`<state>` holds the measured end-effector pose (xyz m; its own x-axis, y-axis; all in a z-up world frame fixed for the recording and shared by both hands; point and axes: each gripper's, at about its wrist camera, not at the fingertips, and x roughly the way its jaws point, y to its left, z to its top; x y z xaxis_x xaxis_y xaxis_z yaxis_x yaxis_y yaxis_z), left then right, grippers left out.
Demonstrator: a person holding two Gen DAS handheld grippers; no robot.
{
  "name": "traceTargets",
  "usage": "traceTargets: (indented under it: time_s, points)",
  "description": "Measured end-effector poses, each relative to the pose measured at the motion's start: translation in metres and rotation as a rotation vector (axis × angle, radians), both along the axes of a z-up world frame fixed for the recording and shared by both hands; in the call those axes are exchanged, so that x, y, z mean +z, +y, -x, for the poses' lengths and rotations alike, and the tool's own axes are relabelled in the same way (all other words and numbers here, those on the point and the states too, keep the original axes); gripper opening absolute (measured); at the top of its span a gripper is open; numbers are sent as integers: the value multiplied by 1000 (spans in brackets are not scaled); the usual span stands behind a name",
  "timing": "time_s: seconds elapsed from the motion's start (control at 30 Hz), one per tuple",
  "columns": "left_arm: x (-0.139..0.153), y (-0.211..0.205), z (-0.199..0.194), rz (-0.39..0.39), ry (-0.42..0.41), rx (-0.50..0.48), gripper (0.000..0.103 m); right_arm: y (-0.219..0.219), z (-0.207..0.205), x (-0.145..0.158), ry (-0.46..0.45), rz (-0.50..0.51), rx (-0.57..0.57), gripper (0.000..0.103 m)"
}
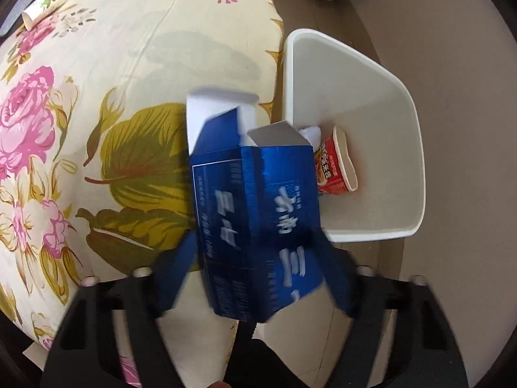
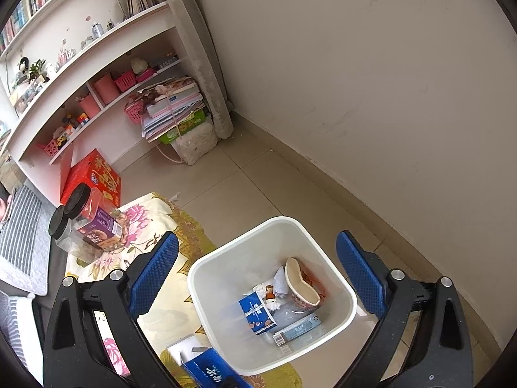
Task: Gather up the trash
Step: 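Carry the blue box over the white bin and open the left gripper, then move both tools back over the table toward the cup and bag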
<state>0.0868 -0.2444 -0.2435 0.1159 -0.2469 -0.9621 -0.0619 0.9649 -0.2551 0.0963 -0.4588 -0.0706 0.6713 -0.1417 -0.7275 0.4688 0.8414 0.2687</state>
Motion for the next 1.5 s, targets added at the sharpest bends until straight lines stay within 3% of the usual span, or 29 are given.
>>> traceTargets:
  time_s: [0.3, 0.53, 0.77, 0.83, 0.87, 0.9, 0.93, 1.13, 1.27, 1.37, 1.5]
  points:
    - [14, 11, 4, 68, -82, -44, 40, 8, -1, 1, 5, 10, 35, 94]
    - [42, 1, -3, 105, -175, -79, 40, 5, -1, 4, -1, 18, 30, 94]
    - [77, -36, -31, 117, -264, -149, 40, -6, 10, 15, -46, 26, -28, 94]
    - [79, -48, -40, 128, -259, -175, 44, -8, 11, 17, -54, 26, -46, 94]
    - [76, -57, -46, 132, -245, -193, 51, -9, 11, 17, -55, 23, -54, 94]
    - [75, -60, -49, 129, -238, -198, 69, -9, 11, 16, -55, 21, -59, 94]
    - [75, -62, -50, 124, -238, -198, 72, -10, 10, 16, -53, 19, -65, 94]
    - [76, -48, -51, 29, -303, -227, 72, 4, 0, 13, -32, 50, -55, 94]
    - [86, -30, -53, -90, -403, -234, 73, 20, -9, 13, -23, 84, -40, 96]
    - [95, -12, -53, -195, -495, -242, 78, 36, -15, 12, -19, 129, -39, 96]
    - [103, 13, -60, -288, -564, -229, 80, 59, -22, 11, -10, 194, -33, 96]
